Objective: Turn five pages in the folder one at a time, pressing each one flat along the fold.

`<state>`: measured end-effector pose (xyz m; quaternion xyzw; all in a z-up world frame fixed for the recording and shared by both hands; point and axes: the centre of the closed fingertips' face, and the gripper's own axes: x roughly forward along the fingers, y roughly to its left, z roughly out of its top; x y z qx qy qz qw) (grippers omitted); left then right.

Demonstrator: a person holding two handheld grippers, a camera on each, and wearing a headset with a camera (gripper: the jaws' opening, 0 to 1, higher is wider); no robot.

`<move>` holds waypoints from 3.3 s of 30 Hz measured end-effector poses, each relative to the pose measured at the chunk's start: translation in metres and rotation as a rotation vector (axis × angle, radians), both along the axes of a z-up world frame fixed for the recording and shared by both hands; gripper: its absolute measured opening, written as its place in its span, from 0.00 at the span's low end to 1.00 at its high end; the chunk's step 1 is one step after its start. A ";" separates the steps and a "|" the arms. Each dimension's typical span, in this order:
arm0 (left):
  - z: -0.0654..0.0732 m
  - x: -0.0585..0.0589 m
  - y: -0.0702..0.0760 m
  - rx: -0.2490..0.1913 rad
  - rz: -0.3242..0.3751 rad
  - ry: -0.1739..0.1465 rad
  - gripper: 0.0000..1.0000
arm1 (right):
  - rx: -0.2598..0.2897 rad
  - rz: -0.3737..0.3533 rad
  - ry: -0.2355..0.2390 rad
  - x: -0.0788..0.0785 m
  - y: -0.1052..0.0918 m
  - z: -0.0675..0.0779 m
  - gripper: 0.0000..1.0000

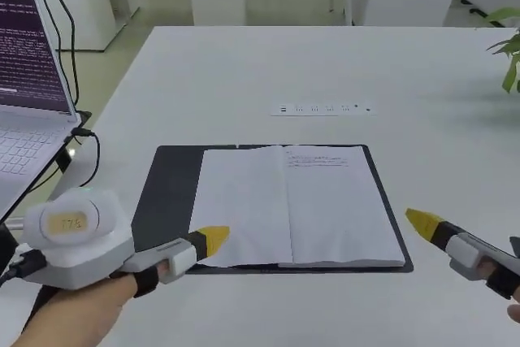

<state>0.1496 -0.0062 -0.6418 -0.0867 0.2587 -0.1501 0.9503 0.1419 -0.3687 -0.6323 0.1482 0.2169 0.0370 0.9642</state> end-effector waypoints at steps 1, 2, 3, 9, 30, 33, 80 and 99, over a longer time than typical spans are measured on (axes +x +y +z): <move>0.000 0.000 0.002 -0.001 0.007 -0.003 0.99 | 0.000 0.001 -0.002 0.000 0.001 0.001 1.00; 0.000 0.001 0.003 0.005 0.009 -0.005 0.99 | 0.000 0.003 -0.003 0.001 0.001 0.001 1.00; 0.000 0.001 0.005 0.012 0.008 -0.006 0.99 | -0.001 0.005 -0.005 0.002 0.002 0.001 1.00; -0.001 0.006 0.010 0.026 0.012 -0.008 0.99 | 0.003 0.019 0.003 0.006 0.004 -0.004 1.00; -0.046 0.062 -0.120 0.092 -0.279 0.017 0.95 | 0.019 0.034 0.025 0.003 0.008 -0.022 0.98; -0.051 0.069 -0.141 0.091 -0.312 0.010 0.94 | 0.026 0.029 0.023 0.004 0.007 -0.021 0.98; -0.141 0.085 -0.275 0.227 -0.436 -0.062 0.60 | 0.067 0.049 0.089 0.012 0.002 -0.056 0.95; -0.140 0.086 -0.272 0.182 -0.439 -0.136 0.36 | 0.079 0.089 0.106 0.021 0.015 -0.063 0.94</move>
